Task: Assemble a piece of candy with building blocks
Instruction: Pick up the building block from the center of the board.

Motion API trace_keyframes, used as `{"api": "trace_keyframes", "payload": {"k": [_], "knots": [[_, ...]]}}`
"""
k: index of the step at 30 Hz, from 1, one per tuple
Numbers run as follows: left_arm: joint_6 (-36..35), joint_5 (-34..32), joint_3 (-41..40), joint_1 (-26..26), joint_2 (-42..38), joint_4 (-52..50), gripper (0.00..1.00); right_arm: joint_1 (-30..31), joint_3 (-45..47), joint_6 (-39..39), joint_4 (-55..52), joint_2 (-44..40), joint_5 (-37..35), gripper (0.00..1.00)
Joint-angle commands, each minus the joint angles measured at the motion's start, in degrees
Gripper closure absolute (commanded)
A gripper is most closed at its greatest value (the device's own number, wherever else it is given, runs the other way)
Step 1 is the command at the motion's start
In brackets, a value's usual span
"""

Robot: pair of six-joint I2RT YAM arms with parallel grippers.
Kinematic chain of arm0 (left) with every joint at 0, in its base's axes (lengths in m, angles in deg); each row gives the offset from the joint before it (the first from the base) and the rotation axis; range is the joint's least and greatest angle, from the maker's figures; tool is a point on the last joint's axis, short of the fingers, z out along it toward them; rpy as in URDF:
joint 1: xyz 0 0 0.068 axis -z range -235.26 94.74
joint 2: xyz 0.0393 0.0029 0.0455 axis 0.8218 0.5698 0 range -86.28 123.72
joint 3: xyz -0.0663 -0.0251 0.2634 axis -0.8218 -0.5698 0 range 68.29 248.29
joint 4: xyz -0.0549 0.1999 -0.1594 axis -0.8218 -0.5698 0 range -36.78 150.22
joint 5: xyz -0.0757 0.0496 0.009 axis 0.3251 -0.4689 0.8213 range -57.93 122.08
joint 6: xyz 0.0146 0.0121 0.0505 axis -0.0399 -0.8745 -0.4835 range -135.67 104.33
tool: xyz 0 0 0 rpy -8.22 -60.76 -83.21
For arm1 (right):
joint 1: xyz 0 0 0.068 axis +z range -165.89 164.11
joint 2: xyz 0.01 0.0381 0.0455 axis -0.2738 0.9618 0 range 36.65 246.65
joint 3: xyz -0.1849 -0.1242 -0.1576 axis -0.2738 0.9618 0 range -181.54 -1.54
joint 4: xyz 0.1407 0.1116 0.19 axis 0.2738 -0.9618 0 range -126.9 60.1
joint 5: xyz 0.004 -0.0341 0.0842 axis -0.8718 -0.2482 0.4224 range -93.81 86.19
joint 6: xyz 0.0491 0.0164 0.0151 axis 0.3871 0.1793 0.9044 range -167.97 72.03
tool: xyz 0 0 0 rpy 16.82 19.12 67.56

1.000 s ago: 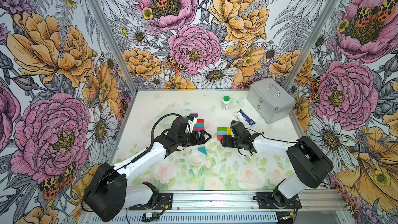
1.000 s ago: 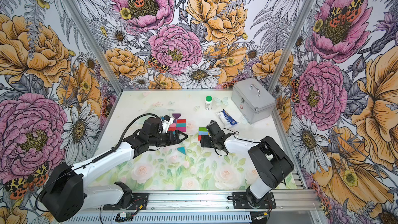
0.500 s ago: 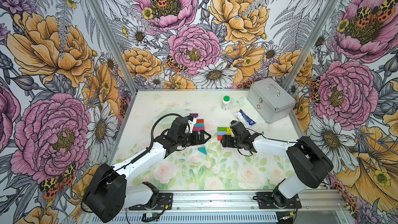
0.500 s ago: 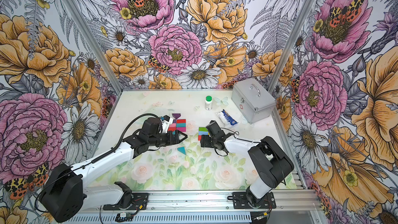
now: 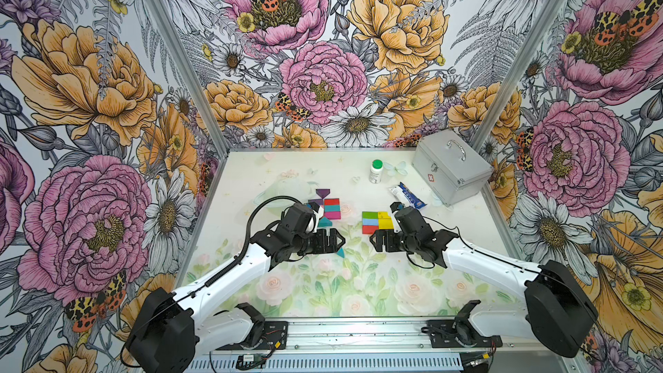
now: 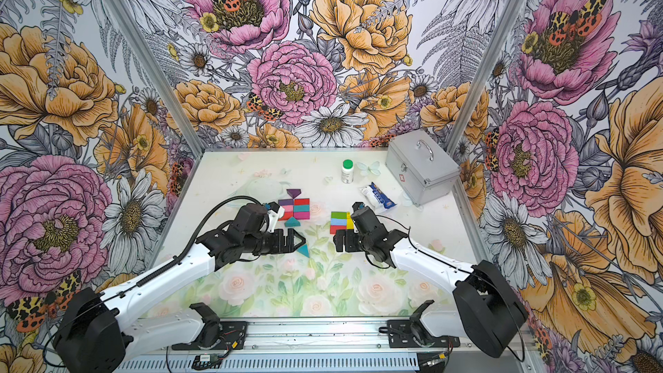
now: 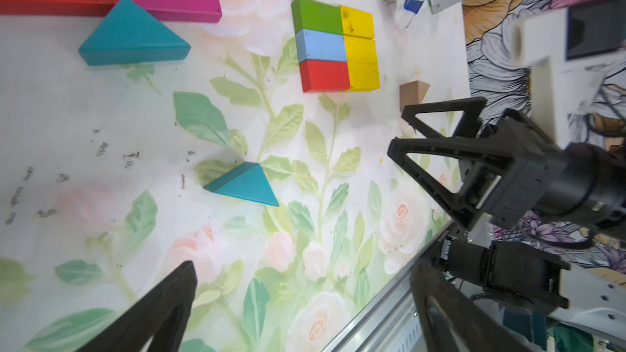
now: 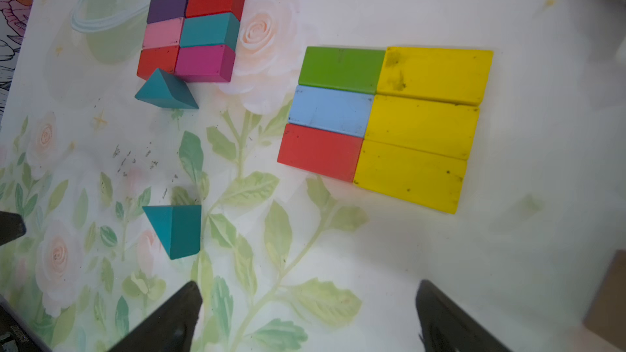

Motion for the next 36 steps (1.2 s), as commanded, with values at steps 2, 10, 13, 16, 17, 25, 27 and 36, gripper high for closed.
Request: {"api": "trace_keyframes", "payload": {"k": [2, 10, 13, 16, 17, 25, 27, 36], "knots": [[-2.91, -8.71, 1.95, 3.94, 3.20, -7.50, 0.01, 1.99, 4.03, -1.27, -1.99, -5.14, -0.58, 0.00], [-6.82, -13.41, 7.35, 9.22, 11.51, -9.24, 0.01, 2.47, 6.43, -3.90, -1.99, -9.83, 0.06, 0.00], [-9.01, -15.64, 9.44, 10.03, 15.76, -10.64, 0.01, 2.47, 6.33, -4.93, -1.99, -9.21, 0.75, 0.00], [-11.05, -16.34, 11.24, 10.66, 19.36, -10.82, 0.01, 2.47, 6.56, -6.05, -1.90, -8.78, 0.98, 0.00], [-11.64, -16.58, 11.71, 10.77, 20.42, -10.96, 0.01, 2.47, 6.60, -6.67, -1.95, -8.86, 0.98, 0.00], [-16.87, -21.19, 17.30, 10.87, 28.21, -13.02, 0.03, 2.29, 7.55, -10.78, -1.92, -10.41, 2.70, 0.00], [-17.89, -21.58, 18.40, 10.87, 29.87, -13.21, 0.05, 2.21, 7.49, -10.79, -1.90, -10.36, 2.55, 0.00], [-19.86, -21.46, 19.92, 10.77, 33.14, -13.37, 0.20, 1.78, 7.33, -11.14, -1.94, -10.71, 1.56, 0.00]]}}
